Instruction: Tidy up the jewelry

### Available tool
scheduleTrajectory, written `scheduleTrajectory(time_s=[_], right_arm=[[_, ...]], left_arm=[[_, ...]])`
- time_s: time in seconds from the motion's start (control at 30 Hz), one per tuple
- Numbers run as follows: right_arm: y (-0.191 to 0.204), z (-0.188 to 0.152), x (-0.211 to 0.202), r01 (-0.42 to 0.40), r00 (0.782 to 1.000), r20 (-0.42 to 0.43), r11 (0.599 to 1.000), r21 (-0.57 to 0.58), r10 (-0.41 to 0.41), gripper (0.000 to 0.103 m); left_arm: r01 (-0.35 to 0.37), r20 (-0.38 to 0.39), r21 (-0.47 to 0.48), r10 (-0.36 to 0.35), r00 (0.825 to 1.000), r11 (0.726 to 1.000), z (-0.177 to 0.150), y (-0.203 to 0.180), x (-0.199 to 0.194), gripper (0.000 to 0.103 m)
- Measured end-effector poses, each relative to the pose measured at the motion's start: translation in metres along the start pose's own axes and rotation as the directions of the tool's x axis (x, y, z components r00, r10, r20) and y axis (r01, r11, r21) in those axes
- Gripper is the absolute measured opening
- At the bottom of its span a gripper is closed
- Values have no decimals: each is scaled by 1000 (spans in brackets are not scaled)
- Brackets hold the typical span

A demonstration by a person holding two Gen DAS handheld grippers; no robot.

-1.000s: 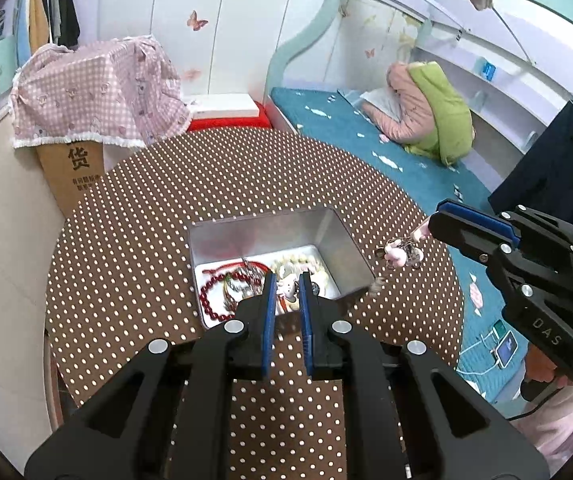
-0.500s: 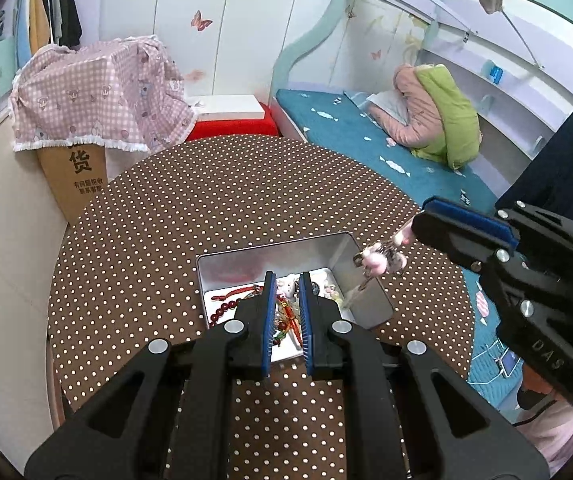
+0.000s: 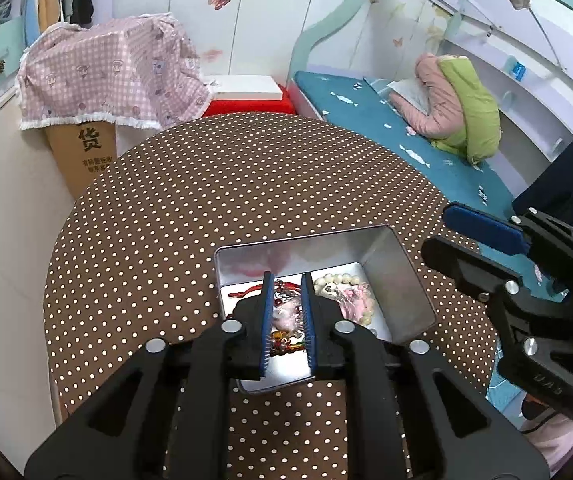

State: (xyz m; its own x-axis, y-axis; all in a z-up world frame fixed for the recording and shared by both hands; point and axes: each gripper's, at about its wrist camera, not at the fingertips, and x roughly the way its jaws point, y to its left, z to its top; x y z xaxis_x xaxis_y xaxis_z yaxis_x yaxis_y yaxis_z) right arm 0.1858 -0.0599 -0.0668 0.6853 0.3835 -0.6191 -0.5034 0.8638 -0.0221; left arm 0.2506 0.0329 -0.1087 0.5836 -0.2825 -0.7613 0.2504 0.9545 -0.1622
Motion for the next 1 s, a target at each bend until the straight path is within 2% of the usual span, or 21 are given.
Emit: scheduleTrajectory(time_s=[0.07, 0.27, 0.37, 0.47, 0.53, 0.57, 0.6, 0.67, 0.77, 0.83, 1.0], right_arm=[[-2, 0, 0, 2, 1000, 1, 1000, 8, -2, 33], [-5, -2, -3, 29, 1000, -4, 999, 33, -29, 43], [-6, -3, -7, 32, 999, 2, 999, 36, -32, 52], [-3, -4, -13, 52, 999, 3, 998, 34, -52, 67], [-3, -5, -17, 65, 998, 8, 997, 39, -65, 70], [-2, -5, -21, 69, 997, 11, 997, 45, -70, 74], [-2, -5, -25, 82, 996, 15, 995, 53, -83, 80], [-2, -5, -31, 106, 994, 24, 992, 66, -108, 86], [-1, -4, -44, 137, 989, 40, 987, 87, -141, 93], [-1, -4, -55, 160, 984, 55, 982, 104, -167, 95], [5, -6, -80, 212, 972, 78, 969, 127, -223, 95]], left_arm=[[-9, 5, 1, 9, 1000, 1000, -1, 0, -1, 29], [-25, 8, 7, 25, 1000, 1000, -6, -3, -6, 31], [-29, 17, 9, 29, 999, 1000, -10, -6, -12, 43], [-31, 32, 15, 30, 999, 999, -14, -11, -21, 52], [-41, 47, 18, 41, 998, 999, -16, -13, -28, 62], [-48, 58, 14, 47, 997, 999, -18, -14, -33, 71], [-54, 68, 11, 53, 996, 998, -19, -15, -37, 76], [-72, 96, 12, 71, 993, 997, -21, -17, -49, 80], [-118, 150, 20, 114, 982, 993, -25, -24, -69, 91], [-162, 189, 25, 155, 970, 986, -28, -30, -83, 92], [-216, 244, 29, 203, 948, 976, -36, -44, -112, 94]])
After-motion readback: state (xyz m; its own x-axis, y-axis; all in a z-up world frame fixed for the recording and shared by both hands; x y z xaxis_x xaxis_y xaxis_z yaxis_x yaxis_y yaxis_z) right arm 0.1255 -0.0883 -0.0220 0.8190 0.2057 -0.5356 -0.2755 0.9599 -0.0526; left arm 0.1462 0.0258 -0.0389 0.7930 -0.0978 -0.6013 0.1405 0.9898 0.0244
